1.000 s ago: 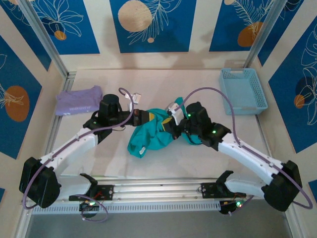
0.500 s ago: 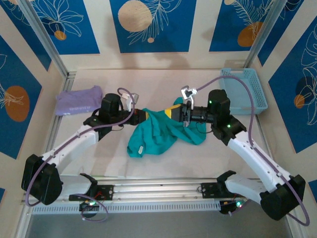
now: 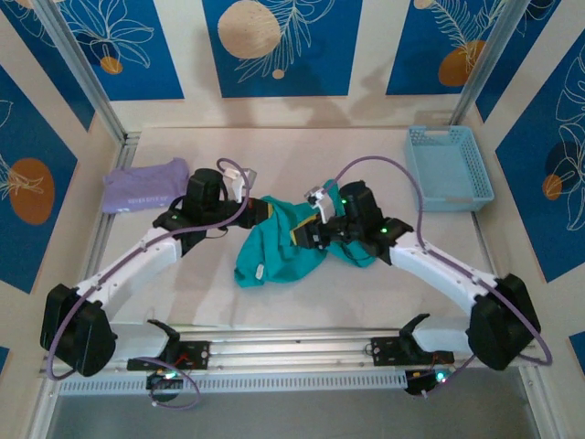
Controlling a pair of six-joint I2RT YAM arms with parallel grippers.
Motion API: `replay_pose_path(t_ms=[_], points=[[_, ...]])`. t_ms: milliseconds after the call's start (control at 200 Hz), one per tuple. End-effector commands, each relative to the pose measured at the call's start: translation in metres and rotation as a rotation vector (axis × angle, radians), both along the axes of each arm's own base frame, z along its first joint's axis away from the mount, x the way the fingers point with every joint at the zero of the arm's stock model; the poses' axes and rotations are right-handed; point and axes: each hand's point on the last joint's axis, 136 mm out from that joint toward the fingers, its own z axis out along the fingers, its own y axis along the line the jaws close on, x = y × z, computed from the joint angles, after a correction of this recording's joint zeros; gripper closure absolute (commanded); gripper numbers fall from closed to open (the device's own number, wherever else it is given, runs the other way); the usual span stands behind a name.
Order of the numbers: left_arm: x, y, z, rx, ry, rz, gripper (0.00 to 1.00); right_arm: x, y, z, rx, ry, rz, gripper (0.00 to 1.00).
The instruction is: Fold the inside-out t-shirt
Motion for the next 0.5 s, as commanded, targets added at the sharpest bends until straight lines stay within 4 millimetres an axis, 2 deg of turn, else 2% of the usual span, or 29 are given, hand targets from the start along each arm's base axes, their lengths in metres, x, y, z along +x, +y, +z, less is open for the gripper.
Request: replay_pose_path(t_ms=[0,60,150,215,375,430,495], points=[[-0.003,-0.001,0.013,-0.035,-0.037,-0.025,1.0,0.011,0.013,0.004,0.015,-0.089,0.034,0.53],[-0.004,-0.001,0.012,-0.036,-0.035,-0.029,1.0,0.015,0.02,0.005,0.031,-0.082,0.048,0.57],[-0.003,0.001,0.009,-0.017,-0.042,-0.02,1.0,0.012,0.027,0.022,0.07,-0.081,0.086,0.87],[0.001,0.005,0.004,0.016,-0.049,0.003,1.0,0.004,0.027,0.037,0.108,-0.082,0.109,1.0],[0.027,0.026,-0.01,0.149,-0.098,0.146,1.0,-0.028,0.033,0.083,0.25,-0.073,0.169,1.0],[0.035,0.026,-0.011,0.156,-0.122,0.159,1.0,-0.039,0.043,0.096,0.29,-0.079,0.205,1.0],[0.038,0.017,-0.007,0.116,-0.14,0.127,1.0,-0.049,0.057,0.105,0.312,-0.079,0.25,1.0]])
